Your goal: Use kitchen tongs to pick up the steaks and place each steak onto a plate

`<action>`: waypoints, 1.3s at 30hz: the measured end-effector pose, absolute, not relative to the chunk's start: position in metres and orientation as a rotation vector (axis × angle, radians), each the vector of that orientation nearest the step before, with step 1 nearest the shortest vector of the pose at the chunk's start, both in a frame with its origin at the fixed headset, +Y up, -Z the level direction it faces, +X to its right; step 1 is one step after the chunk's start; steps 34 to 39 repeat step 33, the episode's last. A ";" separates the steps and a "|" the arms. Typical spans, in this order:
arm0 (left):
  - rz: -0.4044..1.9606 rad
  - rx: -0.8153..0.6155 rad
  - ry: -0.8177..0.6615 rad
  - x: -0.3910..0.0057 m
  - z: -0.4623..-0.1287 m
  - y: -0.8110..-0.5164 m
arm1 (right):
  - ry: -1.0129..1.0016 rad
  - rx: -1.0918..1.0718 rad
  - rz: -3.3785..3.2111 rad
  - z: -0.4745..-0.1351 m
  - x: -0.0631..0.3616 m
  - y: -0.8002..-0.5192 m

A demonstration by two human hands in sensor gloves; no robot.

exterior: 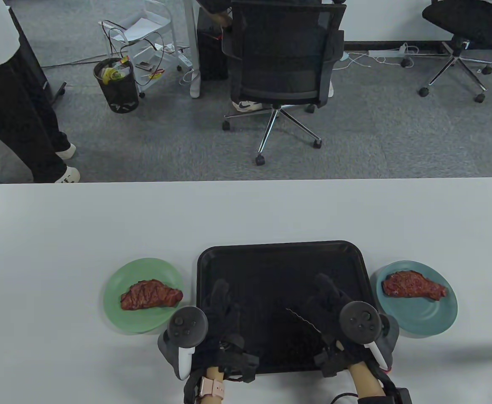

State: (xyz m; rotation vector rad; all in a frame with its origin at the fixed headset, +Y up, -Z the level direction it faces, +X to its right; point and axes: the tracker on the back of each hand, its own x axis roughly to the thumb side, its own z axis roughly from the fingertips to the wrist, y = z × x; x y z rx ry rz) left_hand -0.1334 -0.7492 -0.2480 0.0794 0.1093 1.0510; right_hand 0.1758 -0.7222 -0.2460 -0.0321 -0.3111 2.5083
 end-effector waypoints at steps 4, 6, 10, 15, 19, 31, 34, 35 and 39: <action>1.055 0.074 0.115 -0.135 -0.249 -0.751 | -0.304 -0.028 2.527 -0.246 0.175 -0.723; 1.054 0.069 0.115 -0.135 -0.250 -0.752 | -0.305 -0.027 2.532 -0.246 0.175 -0.723; 1.057 0.066 0.117 -0.135 -0.250 -0.753 | -0.295 -0.028 2.537 -0.247 0.175 -0.723; 1.062 0.068 0.123 -0.136 -0.251 -0.753 | -0.285 -0.023 2.570 -0.246 0.174 -0.723; 1.063 0.067 0.124 -0.136 -0.251 -0.753 | -0.275 -0.022 2.580 -0.247 0.173 -0.724; 1.056 0.058 0.122 -0.135 -0.252 -0.754 | -0.257 -0.013 2.612 -0.246 0.171 -0.723; 1.056 0.056 0.124 -0.135 -0.253 -0.754 | -0.254 -0.009 2.621 -0.245 0.170 -0.722; 1.056 0.056 0.124 -0.135 -0.253 -0.754 | -0.254 -0.009 2.621 -0.245 0.170 -0.722; 1.056 0.056 0.124 -0.135 -0.253 -0.754 | -0.254 -0.009 2.621 -0.245 0.170 -0.722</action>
